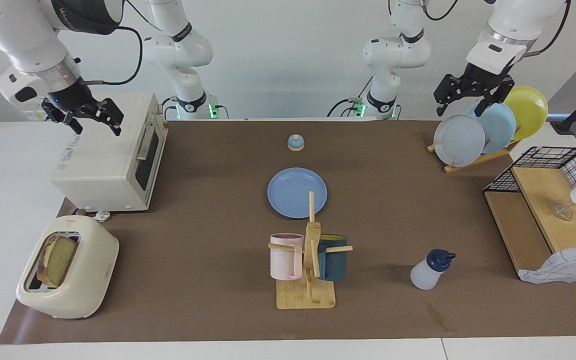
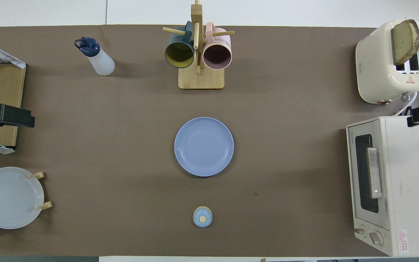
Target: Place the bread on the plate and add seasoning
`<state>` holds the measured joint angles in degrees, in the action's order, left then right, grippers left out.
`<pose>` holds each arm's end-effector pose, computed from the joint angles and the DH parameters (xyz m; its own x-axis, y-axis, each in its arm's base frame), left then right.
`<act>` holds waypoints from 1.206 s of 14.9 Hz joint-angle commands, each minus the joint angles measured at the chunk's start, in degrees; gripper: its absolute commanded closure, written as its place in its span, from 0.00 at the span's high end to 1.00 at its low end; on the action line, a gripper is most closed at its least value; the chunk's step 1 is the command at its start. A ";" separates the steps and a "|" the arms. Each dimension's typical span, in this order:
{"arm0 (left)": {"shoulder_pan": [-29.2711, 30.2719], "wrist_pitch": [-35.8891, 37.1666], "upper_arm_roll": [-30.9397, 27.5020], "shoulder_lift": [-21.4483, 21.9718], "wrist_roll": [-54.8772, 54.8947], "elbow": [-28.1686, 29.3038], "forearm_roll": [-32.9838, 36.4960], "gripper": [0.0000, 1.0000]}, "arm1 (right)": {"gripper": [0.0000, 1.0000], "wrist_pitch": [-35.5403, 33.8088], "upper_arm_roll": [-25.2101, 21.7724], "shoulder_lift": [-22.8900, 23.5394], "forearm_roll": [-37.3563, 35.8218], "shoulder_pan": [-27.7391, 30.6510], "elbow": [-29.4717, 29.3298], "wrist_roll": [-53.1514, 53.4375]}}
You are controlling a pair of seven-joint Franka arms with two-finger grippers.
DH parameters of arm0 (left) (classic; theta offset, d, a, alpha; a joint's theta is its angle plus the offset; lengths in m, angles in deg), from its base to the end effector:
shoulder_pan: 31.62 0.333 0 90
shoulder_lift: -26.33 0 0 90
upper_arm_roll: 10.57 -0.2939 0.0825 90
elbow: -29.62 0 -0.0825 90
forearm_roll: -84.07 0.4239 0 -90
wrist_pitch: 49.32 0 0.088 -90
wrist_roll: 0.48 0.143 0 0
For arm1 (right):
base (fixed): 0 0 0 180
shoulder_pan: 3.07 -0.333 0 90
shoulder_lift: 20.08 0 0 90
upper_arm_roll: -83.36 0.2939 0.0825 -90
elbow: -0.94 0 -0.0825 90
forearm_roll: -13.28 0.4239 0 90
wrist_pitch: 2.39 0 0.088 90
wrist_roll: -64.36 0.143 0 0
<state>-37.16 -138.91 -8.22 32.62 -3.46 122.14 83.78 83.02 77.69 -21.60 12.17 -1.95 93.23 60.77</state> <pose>0.5580 -0.0792 0.6067 0.9946 -0.0854 0.0584 -0.0858 -0.9963 0.0036 0.5695 -0.0713 0.5551 0.9939 -0.0566 -0.0944 -0.0558 -0.9984 0.0109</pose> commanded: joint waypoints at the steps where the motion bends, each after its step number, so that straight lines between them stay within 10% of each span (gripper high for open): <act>1: -0.95 -17.04 0.37 8.89 -4.74 17.64 -0.68 1.00 | 1.00 4.12 0.39 -1.82 1.02 0.29 3.50 -4.92; 6: -2.89 -40.96 0.29 9.88 -5.72 32.17 -0.68 1.00 | 1.00 15.48 0.48 1.59 0.76 0.55 4.66 -5.82; 9: -2.90 -57.23 0.29 7.70 -5.55 39.65 -0.60 1.00 | 1.00 14.27 0.48 12.03 0.50 1.43 -7.60 -6.35; 18: -2.98 -83.44 0.11 -6.89 -4.84 42.83 2.92 1.00 | 1.00 23.14 0.65 25.07 -0.21 6.97 -17.76 -17.16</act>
<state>-39.62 -216.00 -7.57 29.27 -8.48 164.12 85.66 105.95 77.68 1.96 12.08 4.81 77.76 44.85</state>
